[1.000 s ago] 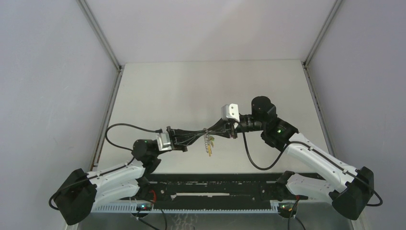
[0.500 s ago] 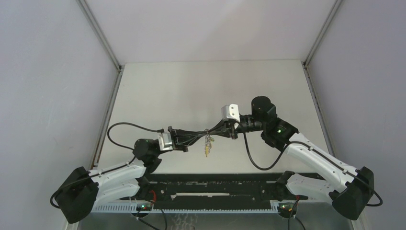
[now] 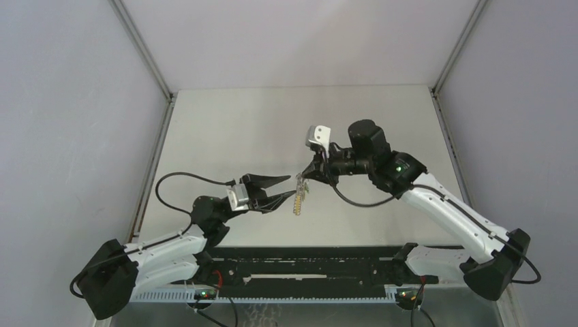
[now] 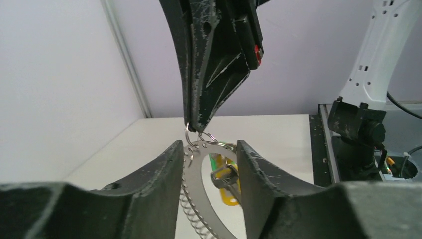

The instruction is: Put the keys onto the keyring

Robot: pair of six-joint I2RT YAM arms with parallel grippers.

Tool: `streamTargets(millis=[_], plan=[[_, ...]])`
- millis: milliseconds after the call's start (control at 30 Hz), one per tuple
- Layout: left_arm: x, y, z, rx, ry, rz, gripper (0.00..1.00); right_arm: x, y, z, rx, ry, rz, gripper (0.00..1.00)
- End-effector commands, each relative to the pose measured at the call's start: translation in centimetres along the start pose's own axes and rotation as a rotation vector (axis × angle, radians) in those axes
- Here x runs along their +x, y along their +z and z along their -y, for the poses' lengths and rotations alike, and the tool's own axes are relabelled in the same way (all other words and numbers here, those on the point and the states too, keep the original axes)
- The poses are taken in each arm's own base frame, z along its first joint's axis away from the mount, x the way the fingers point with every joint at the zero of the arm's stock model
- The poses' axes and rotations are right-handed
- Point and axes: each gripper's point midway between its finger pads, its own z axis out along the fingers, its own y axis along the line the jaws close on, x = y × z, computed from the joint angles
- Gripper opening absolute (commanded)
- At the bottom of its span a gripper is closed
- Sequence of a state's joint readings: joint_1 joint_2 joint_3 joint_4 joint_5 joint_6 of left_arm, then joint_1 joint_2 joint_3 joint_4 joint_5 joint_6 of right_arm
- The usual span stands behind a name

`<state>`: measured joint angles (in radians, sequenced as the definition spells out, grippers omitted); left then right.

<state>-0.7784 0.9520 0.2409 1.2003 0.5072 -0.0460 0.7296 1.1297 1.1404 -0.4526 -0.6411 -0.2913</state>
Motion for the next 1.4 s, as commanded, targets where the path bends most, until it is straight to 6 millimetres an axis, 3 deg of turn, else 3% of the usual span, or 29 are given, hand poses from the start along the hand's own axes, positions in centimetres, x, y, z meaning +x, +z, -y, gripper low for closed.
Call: streamTargets(millis=[0, 200, 367, 500, 600, 767, 833, 1167, 1367], plan=[[1.3, -0.9, -1.5, -0.104, -0.002, -0.054, 0.51, 3.6, -1.8, 2.7, 0.254, 0.268, -0.272, 0.00], [3.3, -1.6, -2.3, -0.179, -0.078, -0.131, 0.53, 6.4, -2.9, 5.1, 0.476, 0.560, -0.474, 0.00], [4.8, -1.7, -2.1, -0.186, -0.144, -0.172, 0.53, 7.8, -2.7, 5.3, 0.482, 0.528, -0.622, 0.00], [5.6, -1.5, -2.1, -0.185, -0.169, -0.170, 0.53, 7.3, -1.5, 3.5, 0.311, 0.449, -0.663, 0.00], [6.0, -1.1, -1.7, -0.159, -0.201, -0.166, 0.53, 7.9, -1.9, 4.0, 0.344, 0.481, -0.722, 0.00], [7.1, -0.6, -1.4, -0.133, -0.235, -0.167, 0.54, 7.4, -1.0, 3.3, 0.274, 0.550, -0.712, 0.00], [7.4, -0.4, -1.0, -0.111, -0.255, -0.178, 0.54, 7.7, -1.8, 4.6, 0.371, 0.538, -0.745, 0.00], [8.3, 1.0, -0.7, -0.104, -0.310, -0.188, 0.57, 6.1, -0.2, 3.3, 0.288, 0.526, -0.691, 0.00], [8.0, 1.4, -0.6, -0.069, -0.277, -0.163, 0.55, 6.7, -0.4, 3.0, 0.261, 0.552, -0.698, 0.00]])
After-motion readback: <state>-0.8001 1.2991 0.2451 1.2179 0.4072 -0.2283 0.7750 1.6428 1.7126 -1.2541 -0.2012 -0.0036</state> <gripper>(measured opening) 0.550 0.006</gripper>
